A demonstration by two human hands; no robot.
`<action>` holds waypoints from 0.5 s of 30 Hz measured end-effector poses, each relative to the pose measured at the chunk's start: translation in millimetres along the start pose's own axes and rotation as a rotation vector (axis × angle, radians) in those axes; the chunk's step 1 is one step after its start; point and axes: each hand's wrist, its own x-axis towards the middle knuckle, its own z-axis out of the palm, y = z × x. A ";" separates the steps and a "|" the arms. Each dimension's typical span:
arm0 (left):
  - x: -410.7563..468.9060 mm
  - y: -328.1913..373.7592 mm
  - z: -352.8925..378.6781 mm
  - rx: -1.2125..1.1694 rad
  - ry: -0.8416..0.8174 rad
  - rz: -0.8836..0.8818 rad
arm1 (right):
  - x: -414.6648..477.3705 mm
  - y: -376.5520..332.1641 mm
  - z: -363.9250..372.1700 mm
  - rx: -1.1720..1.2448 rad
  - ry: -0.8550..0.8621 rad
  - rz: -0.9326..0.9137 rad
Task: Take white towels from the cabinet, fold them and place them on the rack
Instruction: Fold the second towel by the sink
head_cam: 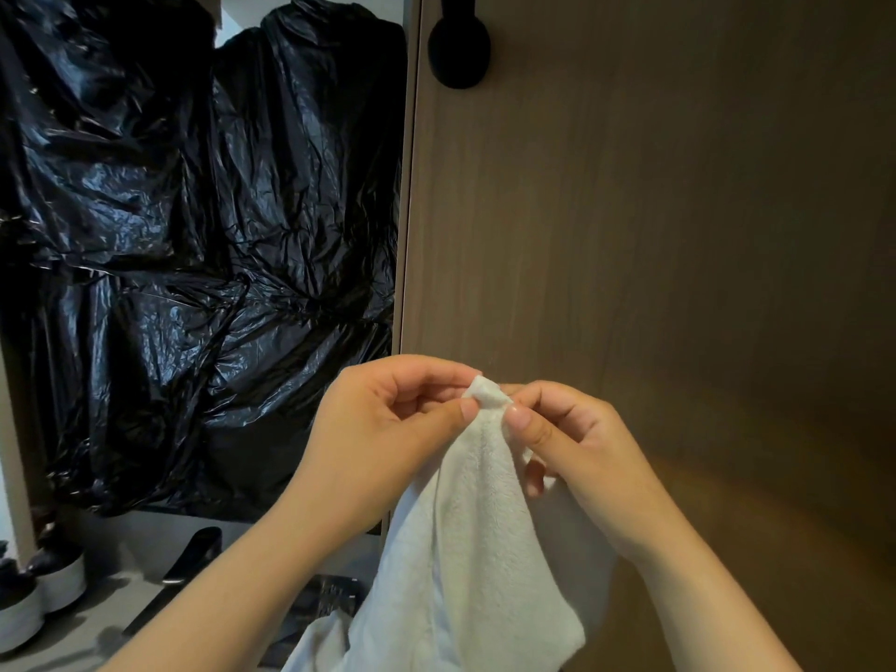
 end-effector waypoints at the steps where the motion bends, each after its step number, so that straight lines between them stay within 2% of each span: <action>1: 0.5 0.8 -0.5 -0.008 -0.004 0.001 | -0.1 -0.6 0.1 0.010 -0.010 -0.003; 4: 1.0 1.3 -1.2 -0.022 0.005 -0.001 | 0.2 -1.0 0.2 0.009 0.004 -0.014; 7: 2.9 -1.3 -2.4 -0.009 0.031 -0.012 | 0.6 -2.7 -2.7 -0.103 0.004 -0.014; 12: 3.9 -6.8 -3.4 0.006 0.097 -0.010 | -2.5 -8.6 -16.3 -0.273 -0.169 0.054; 15: 9.1 -9.4 -1.6 0.023 0.133 -0.007 | -4.2 -4.8 -19.8 -0.351 -0.182 0.121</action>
